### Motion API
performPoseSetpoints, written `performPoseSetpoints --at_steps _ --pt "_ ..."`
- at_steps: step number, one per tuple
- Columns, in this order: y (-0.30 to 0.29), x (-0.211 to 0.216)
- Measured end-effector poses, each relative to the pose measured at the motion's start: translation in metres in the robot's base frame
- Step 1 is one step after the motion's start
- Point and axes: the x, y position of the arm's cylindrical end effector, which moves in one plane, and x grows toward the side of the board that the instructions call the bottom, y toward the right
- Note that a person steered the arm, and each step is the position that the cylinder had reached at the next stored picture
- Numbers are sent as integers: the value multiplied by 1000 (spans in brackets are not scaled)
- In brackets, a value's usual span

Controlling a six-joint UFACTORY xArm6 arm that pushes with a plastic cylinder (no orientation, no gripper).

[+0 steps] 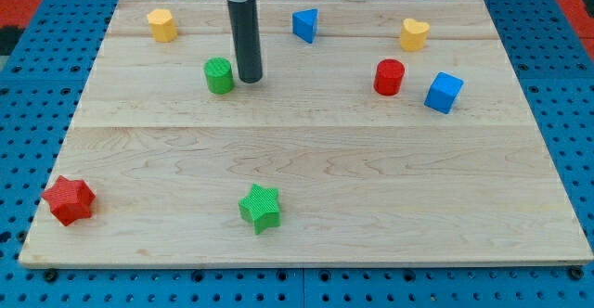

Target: Place the green circle to the bottom of the yellow hexagon

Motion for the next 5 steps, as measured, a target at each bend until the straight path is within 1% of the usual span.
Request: performPoseSetpoints --at_steps 1,2,3,4,5 --pt "-50 12" --pt "-76 8" --pt "-90 -22" --pt "-141 -38" --pt "-106 -23"
